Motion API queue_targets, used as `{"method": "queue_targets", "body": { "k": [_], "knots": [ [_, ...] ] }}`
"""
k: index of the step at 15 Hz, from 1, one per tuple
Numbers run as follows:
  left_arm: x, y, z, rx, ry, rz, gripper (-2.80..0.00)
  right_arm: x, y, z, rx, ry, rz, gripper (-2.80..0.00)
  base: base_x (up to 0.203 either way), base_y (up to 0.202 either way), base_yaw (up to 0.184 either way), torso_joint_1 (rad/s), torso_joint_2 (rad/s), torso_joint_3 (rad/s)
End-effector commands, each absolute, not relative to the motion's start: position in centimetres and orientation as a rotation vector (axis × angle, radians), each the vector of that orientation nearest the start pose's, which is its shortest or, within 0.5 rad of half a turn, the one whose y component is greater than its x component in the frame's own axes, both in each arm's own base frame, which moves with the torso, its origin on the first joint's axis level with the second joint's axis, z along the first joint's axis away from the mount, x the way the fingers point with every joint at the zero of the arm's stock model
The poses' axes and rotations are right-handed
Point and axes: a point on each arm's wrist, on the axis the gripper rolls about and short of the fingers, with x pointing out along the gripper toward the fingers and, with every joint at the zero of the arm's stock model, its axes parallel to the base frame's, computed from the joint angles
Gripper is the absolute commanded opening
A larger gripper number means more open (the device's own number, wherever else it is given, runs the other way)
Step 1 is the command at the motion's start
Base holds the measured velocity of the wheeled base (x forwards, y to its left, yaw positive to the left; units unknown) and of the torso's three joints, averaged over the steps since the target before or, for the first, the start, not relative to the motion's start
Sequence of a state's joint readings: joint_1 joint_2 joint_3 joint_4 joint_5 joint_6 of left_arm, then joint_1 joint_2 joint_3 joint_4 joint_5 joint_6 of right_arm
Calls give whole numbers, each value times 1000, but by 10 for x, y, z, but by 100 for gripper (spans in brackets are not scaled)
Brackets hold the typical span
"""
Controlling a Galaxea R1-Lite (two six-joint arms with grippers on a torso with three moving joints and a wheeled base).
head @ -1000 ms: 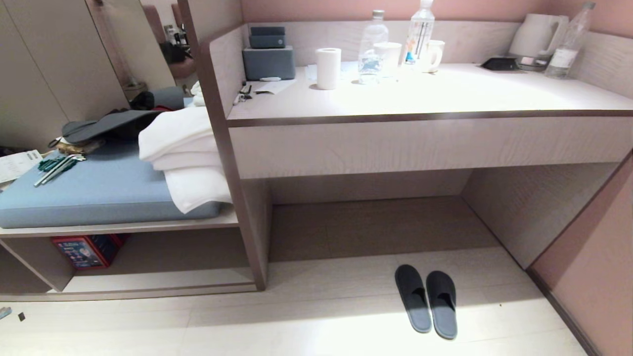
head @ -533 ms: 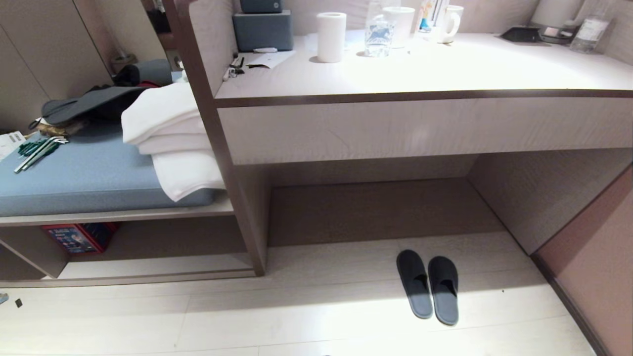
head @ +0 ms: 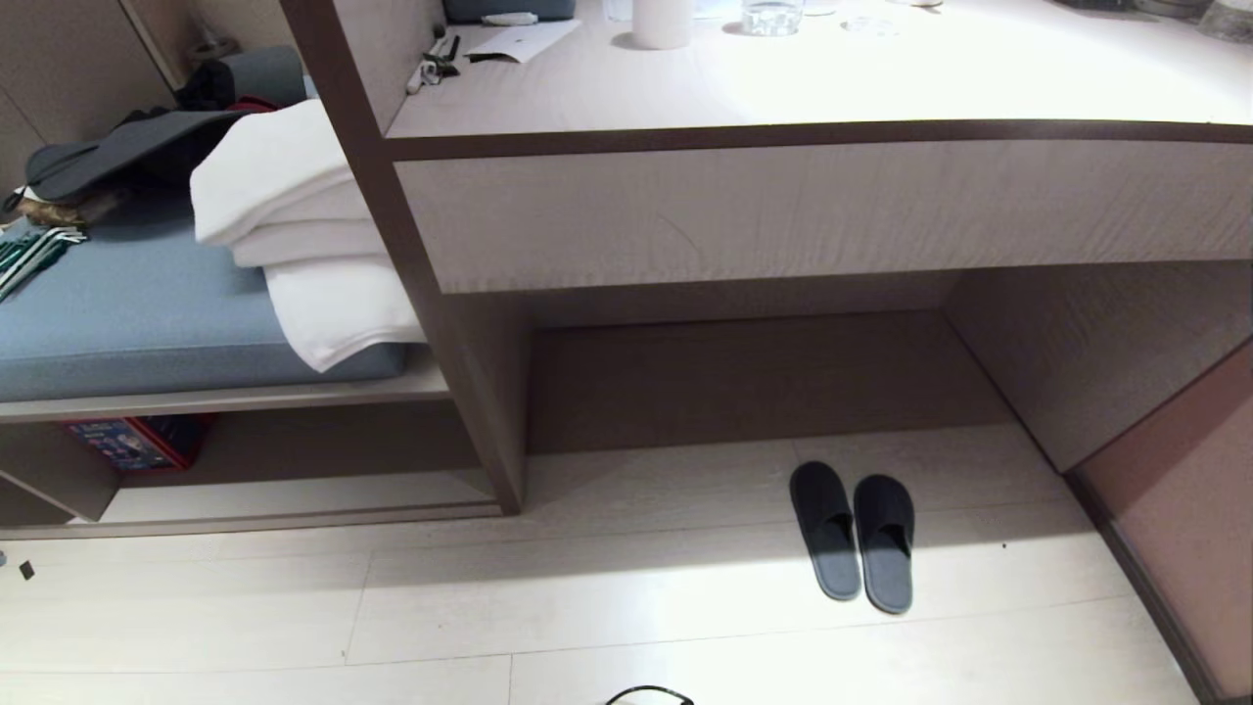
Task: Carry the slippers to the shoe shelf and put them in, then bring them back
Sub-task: Pick up the slippers on the floor
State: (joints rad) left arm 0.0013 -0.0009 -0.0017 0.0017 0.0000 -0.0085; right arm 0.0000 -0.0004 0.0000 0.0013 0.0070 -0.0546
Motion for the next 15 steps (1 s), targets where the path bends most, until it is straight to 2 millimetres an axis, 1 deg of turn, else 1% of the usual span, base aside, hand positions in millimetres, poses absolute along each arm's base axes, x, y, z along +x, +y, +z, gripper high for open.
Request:
{"method": "queue_targets", "body": {
  "k": [1,15],
  "knots": [
    [-23,0,76,-9,0,2,-280,-23,0,75,-55,1,8,-280,0,0,0,2,7,-200],
    [-23,0,76,-9,0,2,-280,-23,0,75,-64,1,8,-280,0,0,0,2,4,-197]
  ]
}}
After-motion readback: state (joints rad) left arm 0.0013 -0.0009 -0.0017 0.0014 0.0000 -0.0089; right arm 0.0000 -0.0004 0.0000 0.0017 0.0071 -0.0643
